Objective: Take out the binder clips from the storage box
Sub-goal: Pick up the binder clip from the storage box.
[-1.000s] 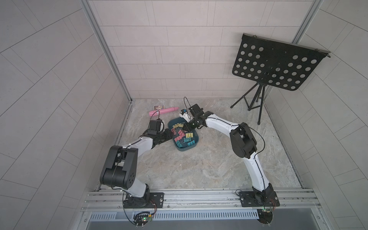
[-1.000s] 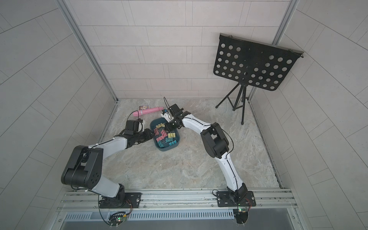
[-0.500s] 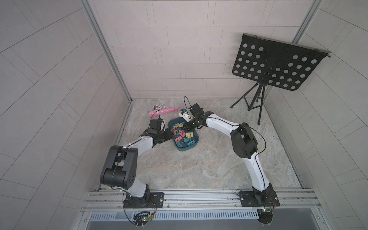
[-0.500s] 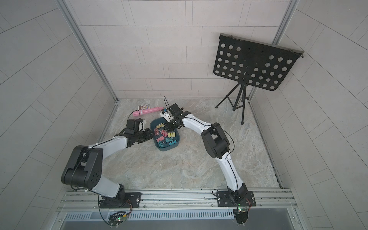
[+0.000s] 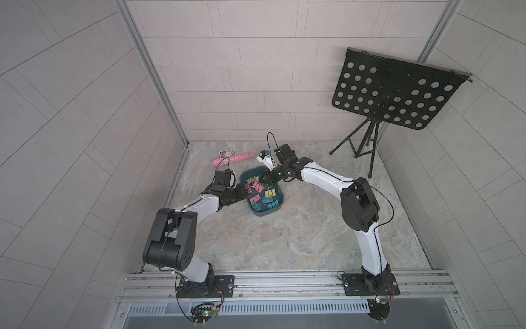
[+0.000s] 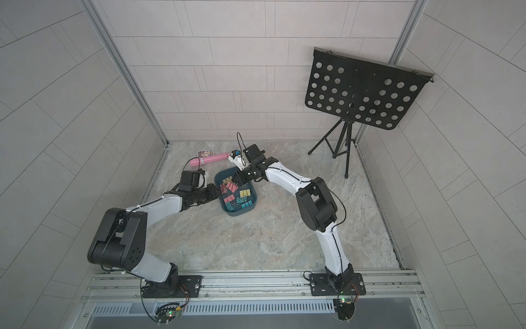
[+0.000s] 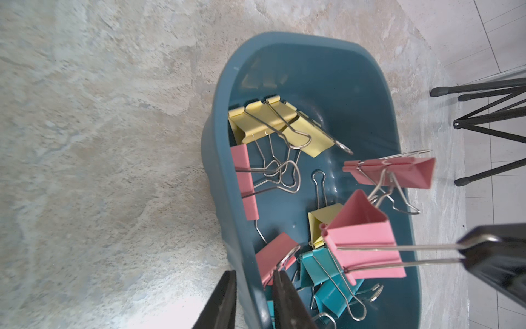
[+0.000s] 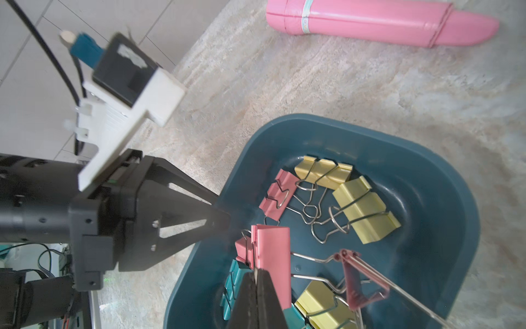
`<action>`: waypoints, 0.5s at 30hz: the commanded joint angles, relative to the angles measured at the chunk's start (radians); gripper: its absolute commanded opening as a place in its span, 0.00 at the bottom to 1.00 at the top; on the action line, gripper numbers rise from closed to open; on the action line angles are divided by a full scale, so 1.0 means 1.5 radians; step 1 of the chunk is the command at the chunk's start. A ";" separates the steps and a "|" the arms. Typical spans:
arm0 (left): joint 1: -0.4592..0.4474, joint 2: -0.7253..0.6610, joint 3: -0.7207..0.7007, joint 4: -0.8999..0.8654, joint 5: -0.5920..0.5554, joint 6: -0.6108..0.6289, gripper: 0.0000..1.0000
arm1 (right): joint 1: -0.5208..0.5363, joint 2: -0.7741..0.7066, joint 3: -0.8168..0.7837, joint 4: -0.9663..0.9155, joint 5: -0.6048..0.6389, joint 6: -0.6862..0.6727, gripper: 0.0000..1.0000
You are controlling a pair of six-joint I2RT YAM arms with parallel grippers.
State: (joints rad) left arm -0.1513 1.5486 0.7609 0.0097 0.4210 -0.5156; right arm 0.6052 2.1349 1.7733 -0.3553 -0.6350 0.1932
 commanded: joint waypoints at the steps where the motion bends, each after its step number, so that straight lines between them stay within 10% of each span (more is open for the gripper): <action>1: -0.002 -0.004 0.007 -0.029 -0.018 0.012 0.30 | -0.005 -0.036 -0.017 0.034 -0.020 0.025 0.00; 15: -0.001 -0.008 0.005 -0.031 -0.018 0.014 0.30 | -0.013 -0.082 -0.058 0.079 -0.053 0.059 0.00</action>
State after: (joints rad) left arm -0.1513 1.5482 0.7609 0.0090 0.4187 -0.5156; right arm 0.5922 2.0846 1.6917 -0.2840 -0.6922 0.2615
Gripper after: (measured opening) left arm 0.302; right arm 0.053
